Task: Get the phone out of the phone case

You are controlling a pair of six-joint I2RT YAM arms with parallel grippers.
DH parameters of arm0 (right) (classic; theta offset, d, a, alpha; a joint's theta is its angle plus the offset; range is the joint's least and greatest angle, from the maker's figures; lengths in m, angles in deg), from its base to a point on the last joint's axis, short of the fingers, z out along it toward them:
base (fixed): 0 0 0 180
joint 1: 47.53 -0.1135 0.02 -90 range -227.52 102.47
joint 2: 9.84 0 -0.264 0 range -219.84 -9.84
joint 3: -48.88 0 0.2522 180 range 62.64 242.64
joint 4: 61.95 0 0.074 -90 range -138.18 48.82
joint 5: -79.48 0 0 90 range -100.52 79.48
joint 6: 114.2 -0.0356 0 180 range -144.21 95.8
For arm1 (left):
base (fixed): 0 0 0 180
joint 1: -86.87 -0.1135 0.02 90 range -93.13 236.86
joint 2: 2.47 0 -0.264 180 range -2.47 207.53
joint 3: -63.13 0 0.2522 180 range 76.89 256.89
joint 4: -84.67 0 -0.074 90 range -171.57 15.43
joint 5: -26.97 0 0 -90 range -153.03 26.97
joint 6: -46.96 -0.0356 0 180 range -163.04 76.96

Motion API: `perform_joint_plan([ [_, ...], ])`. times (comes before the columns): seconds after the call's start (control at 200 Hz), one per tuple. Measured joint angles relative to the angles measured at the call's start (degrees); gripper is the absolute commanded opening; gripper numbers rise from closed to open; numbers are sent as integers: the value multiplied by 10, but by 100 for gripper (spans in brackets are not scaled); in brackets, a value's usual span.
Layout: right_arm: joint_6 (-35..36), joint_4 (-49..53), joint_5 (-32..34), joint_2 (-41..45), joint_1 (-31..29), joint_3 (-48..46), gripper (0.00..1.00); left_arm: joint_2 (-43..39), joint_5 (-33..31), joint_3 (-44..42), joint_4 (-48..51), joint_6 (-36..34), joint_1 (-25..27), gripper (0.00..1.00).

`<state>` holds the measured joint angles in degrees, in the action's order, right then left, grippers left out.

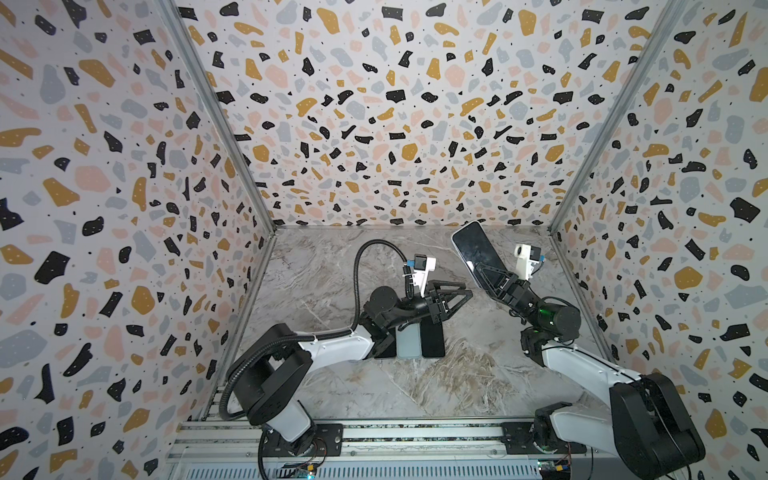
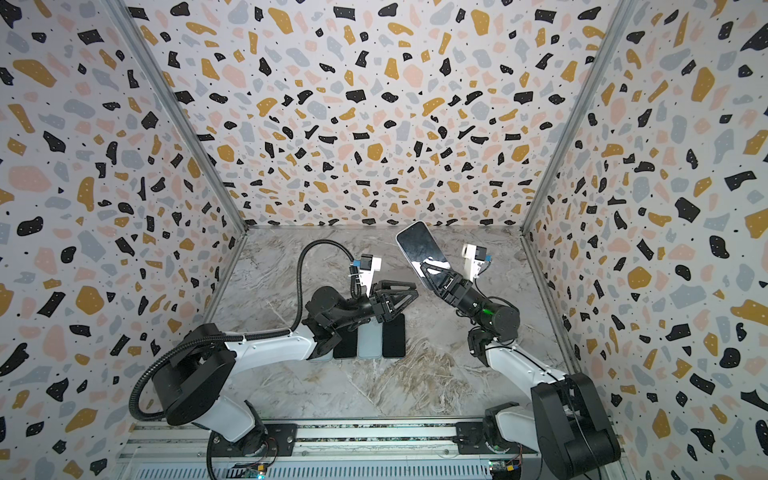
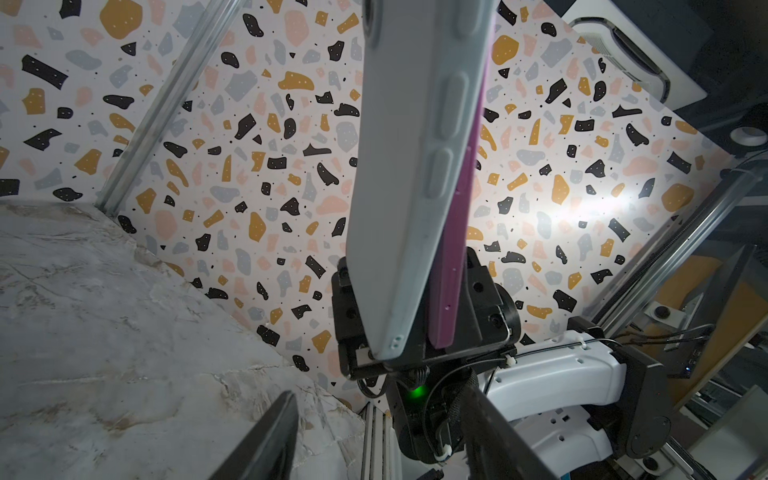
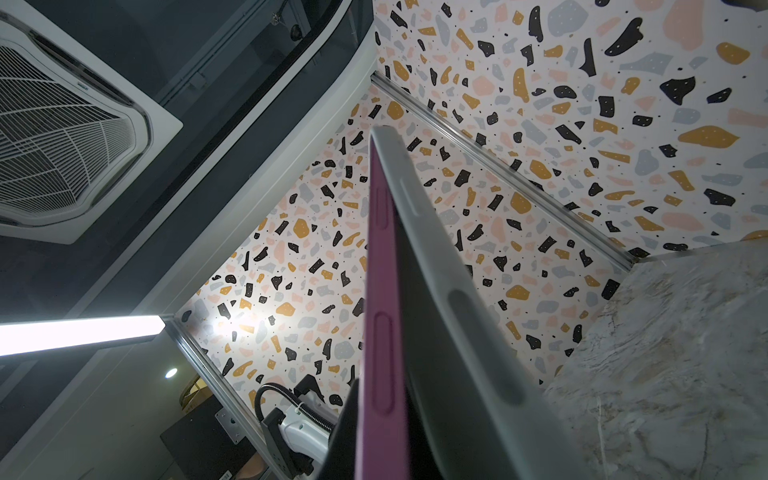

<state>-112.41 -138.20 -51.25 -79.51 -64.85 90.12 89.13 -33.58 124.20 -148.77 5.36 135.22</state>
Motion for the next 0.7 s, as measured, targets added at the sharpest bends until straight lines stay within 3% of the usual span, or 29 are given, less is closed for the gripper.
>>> perform_joint_plan([
  [0.3,-5,0,5,-3,-3,0,0,20,0,25,-1,-4,3,60],
  [0.551,-10,0,7,-11,-7,0,0,34,-9,48,31,-18,5,50],
  [0.701,-14,0,16,-12,-8,0,0,34,-25,65,69,-42,5,40],
])
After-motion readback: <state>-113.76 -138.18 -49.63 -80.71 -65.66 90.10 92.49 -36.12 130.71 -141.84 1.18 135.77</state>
